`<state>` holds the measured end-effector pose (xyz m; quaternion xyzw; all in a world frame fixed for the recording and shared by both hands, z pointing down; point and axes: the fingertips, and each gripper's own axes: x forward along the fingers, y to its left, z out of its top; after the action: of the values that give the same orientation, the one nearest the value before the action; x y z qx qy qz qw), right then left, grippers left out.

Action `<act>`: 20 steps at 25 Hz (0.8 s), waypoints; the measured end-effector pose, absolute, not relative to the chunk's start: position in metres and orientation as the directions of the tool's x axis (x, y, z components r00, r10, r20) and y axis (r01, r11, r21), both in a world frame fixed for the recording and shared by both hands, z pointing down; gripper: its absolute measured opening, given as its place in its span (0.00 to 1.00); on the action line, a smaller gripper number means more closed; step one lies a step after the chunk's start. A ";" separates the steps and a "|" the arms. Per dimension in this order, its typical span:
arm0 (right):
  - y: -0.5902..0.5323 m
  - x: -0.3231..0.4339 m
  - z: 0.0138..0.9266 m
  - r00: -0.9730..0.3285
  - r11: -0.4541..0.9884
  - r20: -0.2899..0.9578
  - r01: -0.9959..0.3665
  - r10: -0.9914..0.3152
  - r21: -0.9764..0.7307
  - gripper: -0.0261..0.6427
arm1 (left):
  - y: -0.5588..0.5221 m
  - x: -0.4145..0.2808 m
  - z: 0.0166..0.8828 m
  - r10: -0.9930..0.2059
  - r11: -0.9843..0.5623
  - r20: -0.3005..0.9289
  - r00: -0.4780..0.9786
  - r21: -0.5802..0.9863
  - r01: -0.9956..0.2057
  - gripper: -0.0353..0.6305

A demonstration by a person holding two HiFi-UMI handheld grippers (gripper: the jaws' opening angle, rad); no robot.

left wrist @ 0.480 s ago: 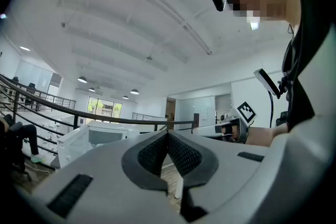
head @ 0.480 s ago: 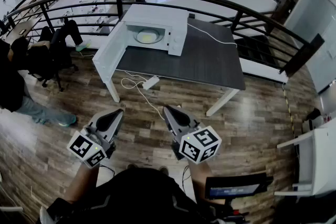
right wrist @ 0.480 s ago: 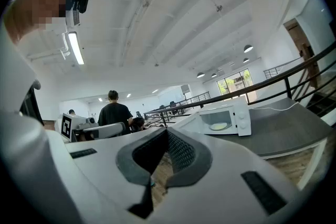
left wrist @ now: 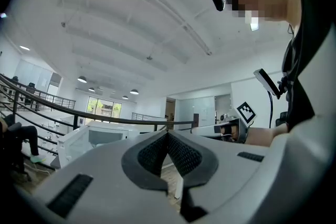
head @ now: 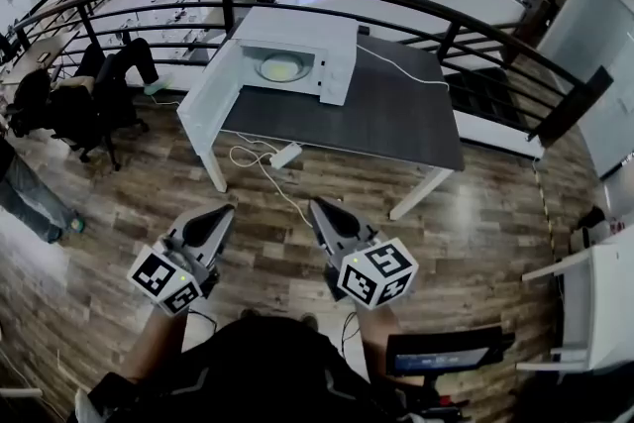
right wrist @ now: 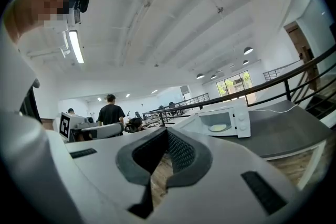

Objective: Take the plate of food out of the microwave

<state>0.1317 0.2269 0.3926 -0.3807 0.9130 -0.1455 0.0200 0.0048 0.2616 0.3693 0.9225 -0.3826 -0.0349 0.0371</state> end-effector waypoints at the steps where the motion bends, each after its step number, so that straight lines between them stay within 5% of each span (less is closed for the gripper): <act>1: 0.226 0.132 0.392 -0.708 0.665 0.071 -0.689 -0.703 -0.287 0.04 | 0.261 0.004 0.369 -0.709 -0.704 -0.036 0.704 0.096 -0.704 0.06; 20: 0.229 0.111 0.392 -0.689 0.645 0.047 -0.699 -0.723 -0.309 0.04 | 0.265 -0.023 0.371 -0.703 -0.710 -0.057 0.709 0.108 -0.696 0.06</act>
<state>0.1114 0.2286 0.3917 -0.3924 0.9061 -0.1530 0.0401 -0.0228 0.2655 0.3706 0.9234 -0.3789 -0.0467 0.0392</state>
